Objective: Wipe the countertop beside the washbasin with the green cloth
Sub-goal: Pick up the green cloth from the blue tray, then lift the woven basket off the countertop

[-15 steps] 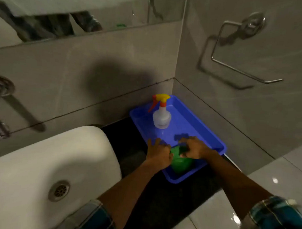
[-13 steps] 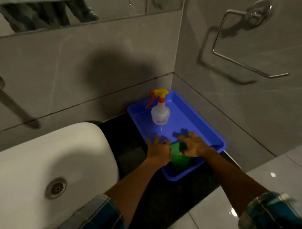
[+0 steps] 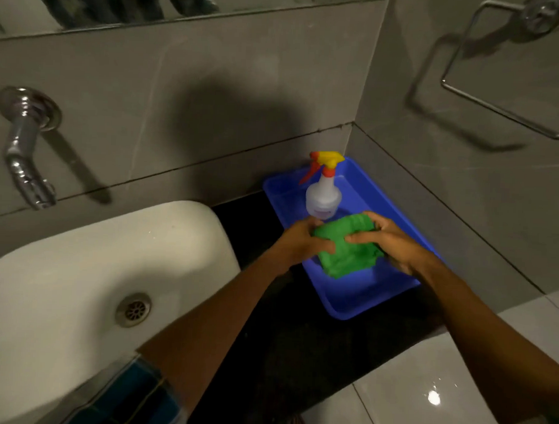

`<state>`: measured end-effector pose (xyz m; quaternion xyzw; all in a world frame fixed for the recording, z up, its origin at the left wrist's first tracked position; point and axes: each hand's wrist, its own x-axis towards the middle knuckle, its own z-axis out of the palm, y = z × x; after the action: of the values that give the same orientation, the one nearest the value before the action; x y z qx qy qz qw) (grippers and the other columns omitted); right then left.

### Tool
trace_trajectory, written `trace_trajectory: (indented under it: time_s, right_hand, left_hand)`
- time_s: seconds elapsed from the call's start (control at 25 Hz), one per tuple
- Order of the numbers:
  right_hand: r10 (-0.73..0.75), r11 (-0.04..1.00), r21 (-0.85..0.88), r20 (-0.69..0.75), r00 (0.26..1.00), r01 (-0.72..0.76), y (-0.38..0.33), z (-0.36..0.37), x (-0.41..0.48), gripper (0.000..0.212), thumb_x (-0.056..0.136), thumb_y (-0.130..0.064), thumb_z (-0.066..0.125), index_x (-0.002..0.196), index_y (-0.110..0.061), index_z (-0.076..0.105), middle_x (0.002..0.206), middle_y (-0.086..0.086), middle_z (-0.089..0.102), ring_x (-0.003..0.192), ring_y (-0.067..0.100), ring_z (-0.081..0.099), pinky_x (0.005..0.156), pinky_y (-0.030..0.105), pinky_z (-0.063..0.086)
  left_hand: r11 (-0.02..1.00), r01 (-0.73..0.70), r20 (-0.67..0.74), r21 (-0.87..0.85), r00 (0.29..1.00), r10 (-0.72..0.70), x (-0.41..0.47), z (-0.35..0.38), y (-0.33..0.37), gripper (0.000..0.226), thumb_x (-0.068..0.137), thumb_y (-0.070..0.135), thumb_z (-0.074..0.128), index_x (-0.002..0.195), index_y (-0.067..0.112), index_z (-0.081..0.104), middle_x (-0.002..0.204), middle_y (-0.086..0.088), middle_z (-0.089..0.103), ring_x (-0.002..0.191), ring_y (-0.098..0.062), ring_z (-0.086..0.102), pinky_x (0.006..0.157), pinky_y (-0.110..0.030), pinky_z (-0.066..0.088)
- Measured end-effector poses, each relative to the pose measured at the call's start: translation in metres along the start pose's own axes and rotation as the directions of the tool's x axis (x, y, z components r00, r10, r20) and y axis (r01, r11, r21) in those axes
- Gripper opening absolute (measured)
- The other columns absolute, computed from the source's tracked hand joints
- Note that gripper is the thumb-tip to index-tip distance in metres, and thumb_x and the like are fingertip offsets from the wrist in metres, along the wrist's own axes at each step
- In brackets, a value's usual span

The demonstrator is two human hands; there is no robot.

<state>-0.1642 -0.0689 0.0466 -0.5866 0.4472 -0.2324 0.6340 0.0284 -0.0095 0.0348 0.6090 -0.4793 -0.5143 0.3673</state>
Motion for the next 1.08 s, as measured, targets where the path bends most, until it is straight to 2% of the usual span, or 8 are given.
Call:
trace_trajectory:
  time_s: [0.12,0.28,0.52,0.68,0.76,0.88,1.0,1.08]
  right_hand:
    - [-0.051,0.979,0.2,0.006,0.999,0.049,-0.027,0.057,0.0,0.036,0.072,-0.027,0.078,0.106,-0.02,0.068,0.101,0.007,0.076,0.087,0.022,0.074,0.073,0.037,0.061]
    - [0.033,0.999,-0.038,0.205,0.978,-0.026,-0.061,0.175,-0.013,0.047,0.082,-0.051,0.067,0.124,-0.035,0.052,0.108,0.006,0.073,0.09,0.031,0.074,0.061,0.041,0.061]
    - [-0.117,0.986,-0.076,0.332,0.936,0.15,-0.094,0.413,-0.05,0.052,0.086,-0.021,0.069,0.124,-0.031,0.036,0.111,0.011,0.062,0.087,0.029,0.07,0.05,0.034,0.058]
    - [-0.264,0.85,-0.274,0.518,0.814,0.45,-0.085,0.6,-0.087,0.048,0.091,-0.01,0.062,0.127,-0.027,0.036,0.114,0.008,0.057,0.094,0.026,0.064,0.072,0.041,0.059]
    - [-0.302,0.743,-0.378,0.546,0.782,0.552,-0.07,0.666,-0.098,0.044,0.091,-0.004,0.054,0.13,-0.022,0.042,0.12,0.013,0.056,0.098,0.028,0.059,0.079,0.038,0.052]
    - [-0.261,0.721,-0.441,0.541,0.799,0.534,-0.046,0.723,-0.088,0.046,0.088,0.004,0.048,0.129,-0.017,0.045,0.123,0.024,0.056,0.101,0.038,0.06,0.082,0.042,0.054]
    - [-0.173,0.702,-0.561,0.464,0.869,0.439,-0.02,0.75,-0.061,0.044,0.087,0.0,0.049,0.128,-0.016,0.046,0.123,0.027,0.056,0.103,0.043,0.06,0.084,0.045,0.054]
    - [-0.122,0.689,-0.614,0.424,0.897,0.384,-0.002,0.759,-0.05,0.041,0.087,-0.004,0.052,0.127,-0.014,0.046,0.123,0.028,0.056,0.103,0.044,0.06,0.084,0.045,0.053]
  left_hand:
    - [0.931,-0.063,-0.235,-0.36,0.972,-0.025,-0.049,-0.035,0.012,0.036,0.078,0.006,0.071,0.105,0.017,0.05,0.091,-0.002,0.06,0.072,-0.01,0.063,0.059,-0.031,0.056]
    - [0.887,-0.216,-0.502,-0.408,0.865,-0.02,-0.152,-0.113,0.002,0.051,0.08,0.012,0.072,0.12,0.015,0.042,0.107,-0.02,0.062,0.092,-0.03,0.066,0.077,-0.044,0.058]
    - [0.915,-0.277,-0.727,-0.294,0.687,-0.025,-0.338,-0.254,-0.066,0.063,0.078,0.012,0.072,0.13,0.021,0.037,0.125,-0.015,0.054,0.109,-0.028,0.06,0.089,-0.045,0.056]
    - [0.999,0.031,-0.892,-0.014,0.451,-0.027,-0.458,-0.342,-0.148,0.063,0.08,0.014,0.066,0.133,0.021,0.031,0.126,-0.015,0.056,0.109,-0.031,0.059,0.084,-0.03,0.046]
    - [0.983,0.185,-0.886,0.014,0.458,-0.073,-0.494,-0.371,-0.184,0.066,0.083,0.019,0.066,0.136,0.021,0.027,0.126,-0.019,0.057,0.108,-0.035,0.06,0.081,-0.032,0.046]
    - [0.933,0.353,-0.864,0.066,0.489,-0.123,-0.54,-0.416,-0.224,0.067,0.085,0.029,0.064,0.14,0.023,0.027,0.13,-0.02,0.055,0.114,-0.035,0.056,0.089,-0.042,0.047]
    - [0.901,0.429,-0.925,0.058,0.364,-0.114,-0.593,-0.449,-0.262,0.047,0.089,0.03,0.058,0.132,0.022,0.042,0.126,-0.013,0.059,0.113,-0.028,0.057,0.091,-0.04,0.046]
    - [0.857,0.515,-0.914,0.028,0.361,-0.187,-0.615,-0.447,-0.286,0.042,0.089,0.029,0.057,0.129,0.024,0.046,0.126,-0.008,0.06,0.111,-0.024,0.058,0.092,-0.039,0.047]
